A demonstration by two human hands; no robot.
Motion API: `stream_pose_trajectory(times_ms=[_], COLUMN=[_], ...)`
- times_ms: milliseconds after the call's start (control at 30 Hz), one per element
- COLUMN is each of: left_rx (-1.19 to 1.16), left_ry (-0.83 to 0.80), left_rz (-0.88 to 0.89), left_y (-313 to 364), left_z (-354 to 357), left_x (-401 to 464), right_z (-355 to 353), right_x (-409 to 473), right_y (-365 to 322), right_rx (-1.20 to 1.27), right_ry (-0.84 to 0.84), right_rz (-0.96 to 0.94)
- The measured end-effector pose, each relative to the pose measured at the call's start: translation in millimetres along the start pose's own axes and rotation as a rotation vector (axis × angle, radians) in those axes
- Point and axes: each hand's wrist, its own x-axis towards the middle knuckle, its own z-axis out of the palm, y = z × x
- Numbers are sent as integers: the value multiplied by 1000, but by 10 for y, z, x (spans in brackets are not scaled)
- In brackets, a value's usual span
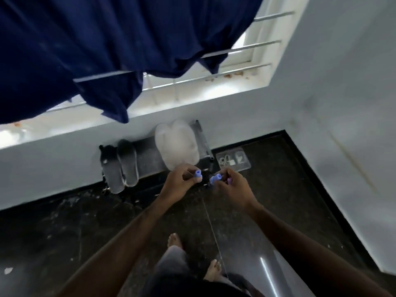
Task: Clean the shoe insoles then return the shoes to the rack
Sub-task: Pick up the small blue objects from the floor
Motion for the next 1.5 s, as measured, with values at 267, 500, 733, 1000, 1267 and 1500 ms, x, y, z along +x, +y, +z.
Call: stream_pose_trajectory(times_ms=[267,500,733,1000,1267,1500], left_rx=[126,131,92,299,608,888], left_ry=[-92,-136,-61,-85,-134,-146], left_rz=[33,-51,-258,-376,-501,-336], left_y=[150,-64,-864,-2465,-4111,-4901], left_z=[965,1694,2458,3507,4505,4872], left_x=[870,1798,2807,3893,4706,5075], right_z=[-994,-1550,-1563,-1138,-890,-560], right_x=[489,1334,2497,3920,4939,5508], right_y=[628,1175,2334,4506,6247,6870], right_rx=[-30,-57,-56,-124,-316,-472], right_ry=[121,156,174,83,-27,-86], right_rz=[140,282,385,413,331,237])
